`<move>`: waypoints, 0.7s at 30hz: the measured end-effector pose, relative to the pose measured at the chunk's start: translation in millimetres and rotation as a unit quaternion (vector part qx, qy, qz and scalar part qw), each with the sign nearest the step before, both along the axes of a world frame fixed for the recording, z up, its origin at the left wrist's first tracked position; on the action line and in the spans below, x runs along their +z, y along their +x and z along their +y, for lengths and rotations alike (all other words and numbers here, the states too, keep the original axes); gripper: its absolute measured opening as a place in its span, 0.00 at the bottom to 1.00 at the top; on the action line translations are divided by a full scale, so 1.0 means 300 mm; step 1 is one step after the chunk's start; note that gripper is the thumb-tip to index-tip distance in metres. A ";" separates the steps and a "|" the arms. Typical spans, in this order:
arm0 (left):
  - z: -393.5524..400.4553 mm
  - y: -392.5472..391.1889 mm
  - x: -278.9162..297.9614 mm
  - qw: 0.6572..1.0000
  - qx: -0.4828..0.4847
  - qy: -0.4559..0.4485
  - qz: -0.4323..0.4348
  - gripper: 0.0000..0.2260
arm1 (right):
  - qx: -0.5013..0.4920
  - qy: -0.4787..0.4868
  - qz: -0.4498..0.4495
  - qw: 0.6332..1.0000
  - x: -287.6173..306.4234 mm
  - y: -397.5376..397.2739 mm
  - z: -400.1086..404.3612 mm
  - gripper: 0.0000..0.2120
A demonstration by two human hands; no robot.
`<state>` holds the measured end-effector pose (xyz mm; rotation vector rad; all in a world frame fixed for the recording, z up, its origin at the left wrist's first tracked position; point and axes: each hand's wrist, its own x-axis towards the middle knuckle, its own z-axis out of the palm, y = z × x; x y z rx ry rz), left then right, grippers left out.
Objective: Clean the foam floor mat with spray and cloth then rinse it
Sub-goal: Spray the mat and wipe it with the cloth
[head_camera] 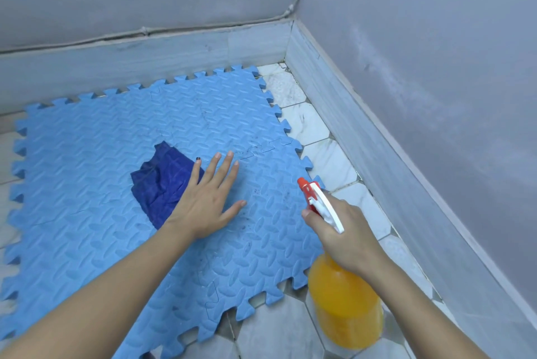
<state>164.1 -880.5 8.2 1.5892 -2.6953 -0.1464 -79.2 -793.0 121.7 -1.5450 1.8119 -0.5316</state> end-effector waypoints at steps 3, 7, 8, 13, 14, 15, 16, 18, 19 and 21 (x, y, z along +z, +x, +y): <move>0.030 0.038 -0.014 0.999 0.028 0.015 0.009 0.34 | 0.017 0.000 0.009 1.000 -0.013 0.045 -0.021 0.16; 0.053 0.073 -0.024 0.998 0.047 0.028 0.020 0.33 | 0.027 0.030 -0.003 0.999 -0.031 0.053 -0.031 0.13; 0.052 0.075 -0.024 0.998 0.048 0.030 0.021 0.34 | 0.024 0.039 -0.012 0.999 -0.034 0.042 -0.030 0.10; 0.020 0.036 -0.003 0.999 0.012 0.029 0.022 0.35 | -0.002 0.029 -0.025 0.999 -0.042 -0.025 0.021 0.14; 0.003 0.022 0.009 1.000 -0.005 0.023 0.021 0.35 | -0.016 0.023 -0.027 0.999 -0.038 -0.045 0.037 0.14; -0.016 0.003 0.023 0.999 -0.024 0.013 0.017 0.35 | -0.038 0.015 -0.032 0.999 -0.031 -0.075 0.055 0.13; -0.037 -0.019 0.042 0.999 -0.043 0.002 0.012 0.35 | -0.061 0.000 -0.036 0.998 -0.018 -0.110 0.070 0.11; -0.081 -0.069 0.085 0.997 -0.076 -0.019 0.003 0.35 | -0.096 -0.037 -0.034 0.994 0.015 -0.190 0.098 0.07; -0.100 -0.099 0.107 0.996 -0.090 -0.028 0.005 0.35 | -0.110 -0.051 -0.028 0.992 0.032 -0.230 0.111 0.06; -0.132 -0.178 0.148 0.993 -0.113 -0.042 0.016 0.36 | -0.136 -0.082 -0.020 0.987 0.058 -0.306 0.136 0.06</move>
